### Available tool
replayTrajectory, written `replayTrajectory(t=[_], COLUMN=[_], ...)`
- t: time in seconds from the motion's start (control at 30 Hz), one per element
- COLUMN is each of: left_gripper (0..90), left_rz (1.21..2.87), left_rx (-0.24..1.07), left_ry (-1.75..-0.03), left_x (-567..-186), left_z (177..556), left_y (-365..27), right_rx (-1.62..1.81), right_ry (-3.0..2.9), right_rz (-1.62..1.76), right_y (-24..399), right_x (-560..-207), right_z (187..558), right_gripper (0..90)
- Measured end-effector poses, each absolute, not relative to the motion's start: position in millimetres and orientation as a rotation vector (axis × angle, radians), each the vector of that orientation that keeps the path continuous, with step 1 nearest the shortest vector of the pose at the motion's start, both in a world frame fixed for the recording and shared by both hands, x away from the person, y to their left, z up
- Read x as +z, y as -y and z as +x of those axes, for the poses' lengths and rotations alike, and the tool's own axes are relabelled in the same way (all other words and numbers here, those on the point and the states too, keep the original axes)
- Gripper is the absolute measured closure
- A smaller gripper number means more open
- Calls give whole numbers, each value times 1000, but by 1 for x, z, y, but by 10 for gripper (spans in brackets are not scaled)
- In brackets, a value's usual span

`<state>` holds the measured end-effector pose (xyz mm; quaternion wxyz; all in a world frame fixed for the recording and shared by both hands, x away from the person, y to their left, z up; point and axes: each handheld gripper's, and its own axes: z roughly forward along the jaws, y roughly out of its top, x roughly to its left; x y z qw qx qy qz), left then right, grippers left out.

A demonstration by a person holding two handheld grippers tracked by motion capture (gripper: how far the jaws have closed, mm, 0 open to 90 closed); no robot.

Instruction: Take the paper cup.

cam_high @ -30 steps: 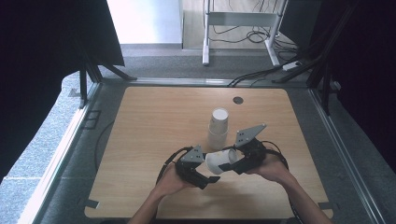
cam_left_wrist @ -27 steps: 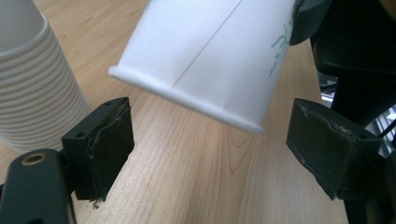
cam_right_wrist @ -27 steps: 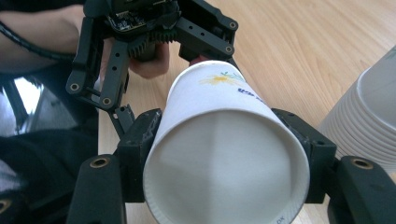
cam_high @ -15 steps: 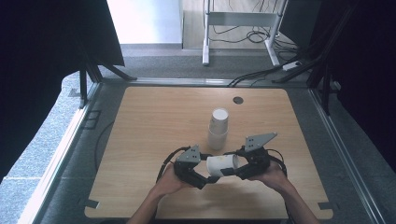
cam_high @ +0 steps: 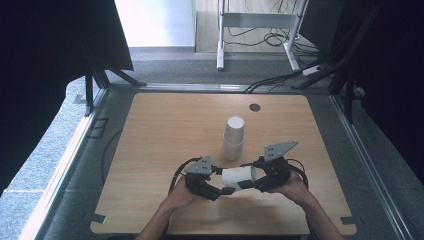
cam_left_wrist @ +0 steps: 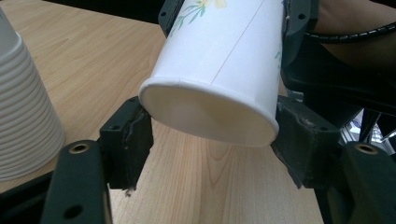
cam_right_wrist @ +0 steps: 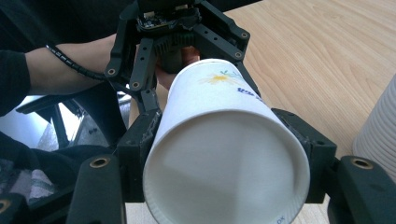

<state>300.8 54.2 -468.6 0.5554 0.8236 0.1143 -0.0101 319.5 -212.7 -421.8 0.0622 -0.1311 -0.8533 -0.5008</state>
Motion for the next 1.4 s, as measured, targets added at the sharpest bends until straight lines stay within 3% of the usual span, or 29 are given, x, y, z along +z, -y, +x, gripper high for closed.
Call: replayTrajectory(t=[0.23, 0.6, 1.0, 1.4], left_gripper=[362, 372, 393, 393], left_rz=[1947, 1966, 2020, 2171], left_rx=[-20, -20, -16, 9], left_ry=[-273, -296, -308, -327], left_x=[-470, -468, -462, -443], left_z=[301, 302, 305, 316], left_y=[-55, -55, -52, -52], right_rx=[-1486, -1479, -1493, -1313], right_ry=[2584, 2635, 2699, 2909], right_rz=[-399, -454, -499, -405], right_y=[213, 215, 226, 222], right_x=[-422, -418, -407, -401], right_z=[322, 324, 323, 317], right_gripper=[362, 257, 213, 173])
